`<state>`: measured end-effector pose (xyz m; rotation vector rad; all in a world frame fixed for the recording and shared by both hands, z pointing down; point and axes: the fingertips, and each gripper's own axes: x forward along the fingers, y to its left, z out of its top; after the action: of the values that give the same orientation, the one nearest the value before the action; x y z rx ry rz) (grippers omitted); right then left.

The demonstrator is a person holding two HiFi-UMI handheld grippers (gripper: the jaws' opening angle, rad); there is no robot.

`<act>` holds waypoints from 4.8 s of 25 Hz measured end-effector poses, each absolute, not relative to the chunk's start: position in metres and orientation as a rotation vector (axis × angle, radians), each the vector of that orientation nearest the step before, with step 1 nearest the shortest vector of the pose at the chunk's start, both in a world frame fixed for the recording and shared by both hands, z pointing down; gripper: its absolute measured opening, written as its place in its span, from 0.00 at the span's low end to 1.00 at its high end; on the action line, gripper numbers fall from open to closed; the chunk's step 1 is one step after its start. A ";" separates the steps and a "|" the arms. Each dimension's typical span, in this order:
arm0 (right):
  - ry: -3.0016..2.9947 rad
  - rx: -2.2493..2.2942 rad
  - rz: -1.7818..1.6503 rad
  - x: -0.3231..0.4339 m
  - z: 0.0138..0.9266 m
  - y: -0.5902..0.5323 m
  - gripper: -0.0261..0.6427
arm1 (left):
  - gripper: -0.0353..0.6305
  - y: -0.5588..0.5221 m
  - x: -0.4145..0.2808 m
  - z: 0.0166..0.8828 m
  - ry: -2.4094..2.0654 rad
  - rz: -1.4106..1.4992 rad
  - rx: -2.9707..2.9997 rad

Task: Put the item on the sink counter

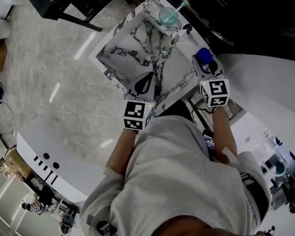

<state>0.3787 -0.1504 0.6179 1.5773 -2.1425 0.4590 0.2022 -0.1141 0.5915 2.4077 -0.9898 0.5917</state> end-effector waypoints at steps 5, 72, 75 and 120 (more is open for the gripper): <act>-2.149 1.485 0.466 0.378 0.631 -0.162 0.28 | 0.07 -0.111 0.200 0.598 -1.049 0.582 2.358; -2.135 1.385 0.531 0.382 0.674 -0.181 0.32 | 0.07 -0.125 0.223 0.603 -1.027 0.658 2.385; -2.144 1.398 0.540 0.381 0.674 -0.179 0.38 | 0.07 -0.123 0.221 0.603 -1.019 0.669 2.387; -2.014 2.251 1.194 0.239 0.610 -0.056 0.05 | 0.07 -0.103 0.145 0.600 -0.381 0.551 2.617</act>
<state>0.2395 -0.0564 0.6097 2.2511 -2.0137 1.1939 0.1448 -0.1026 0.6003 2.6173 -0.3810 0.5510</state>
